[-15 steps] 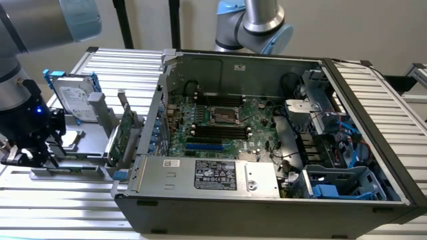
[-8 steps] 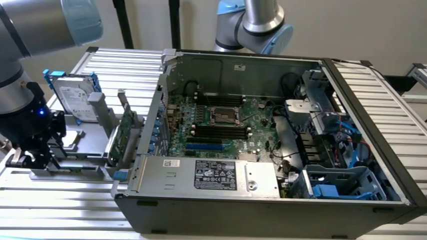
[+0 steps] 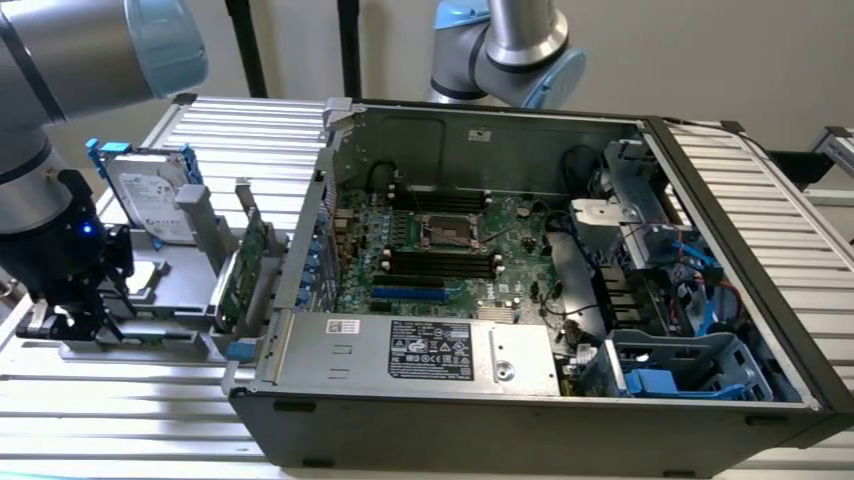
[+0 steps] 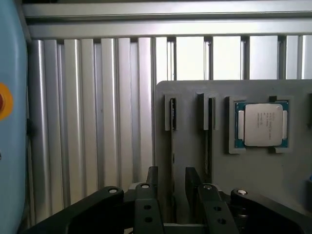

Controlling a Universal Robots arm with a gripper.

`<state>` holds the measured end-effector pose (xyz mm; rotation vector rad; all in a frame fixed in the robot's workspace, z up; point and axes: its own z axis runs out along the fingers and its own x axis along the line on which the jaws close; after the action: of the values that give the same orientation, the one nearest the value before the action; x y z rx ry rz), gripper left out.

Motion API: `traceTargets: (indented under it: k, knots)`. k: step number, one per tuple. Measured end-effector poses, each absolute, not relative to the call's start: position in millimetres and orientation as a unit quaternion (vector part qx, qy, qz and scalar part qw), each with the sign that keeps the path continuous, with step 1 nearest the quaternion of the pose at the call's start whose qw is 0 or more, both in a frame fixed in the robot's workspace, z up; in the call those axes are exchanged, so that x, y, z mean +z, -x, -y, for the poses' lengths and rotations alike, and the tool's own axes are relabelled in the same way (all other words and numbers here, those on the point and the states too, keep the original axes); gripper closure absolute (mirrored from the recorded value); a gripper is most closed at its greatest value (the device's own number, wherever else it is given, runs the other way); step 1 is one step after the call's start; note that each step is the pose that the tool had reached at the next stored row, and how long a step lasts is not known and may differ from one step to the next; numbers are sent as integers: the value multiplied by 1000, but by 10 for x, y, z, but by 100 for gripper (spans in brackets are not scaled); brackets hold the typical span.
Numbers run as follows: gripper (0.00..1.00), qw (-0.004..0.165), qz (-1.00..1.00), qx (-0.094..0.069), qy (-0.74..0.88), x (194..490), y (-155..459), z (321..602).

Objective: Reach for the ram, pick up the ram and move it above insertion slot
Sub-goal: 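Pick up the ram and move it above insertion slot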

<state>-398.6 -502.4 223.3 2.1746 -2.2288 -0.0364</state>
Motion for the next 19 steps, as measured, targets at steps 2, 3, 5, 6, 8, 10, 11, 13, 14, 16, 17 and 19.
traceTargets:
  k: [2, 3, 5, 6, 8, 10, 11, 13, 14, 16, 17, 19]
  knots:
    - [64, 13, 716, -13, -698, 2218, 3986, 5025]
    - [64, 13, 716, -13, -698, 2210, 3986, 5025]
    - [64, 12, 716, -14, -698, 2191, 3986, 5025]
    - [64, 11, 716, -14, -698, 2186, 3985, 5024]
    - [64, 11, 716, -14, -698, 2174, 3984, 5022]
    - [64, 11, 716, -14, -698, 2159, 3984, 5021]
    - [64, 11, 716, -15, -698, 2151, 3984, 5020]
    - [64, 11, 716, -15, -698, 2137, 3982, 5018]
    - [64, 11, 716, -15, -698, 2131, 3982, 5016]
    - [64, 11, 716, -15, -698, 2118, 3980, 5015]
    - [64, 11, 716, -15, -698, 2114, 3980, 5014]
    - [64, 11, 716, -15, -698, 2105, 3979, 5014]
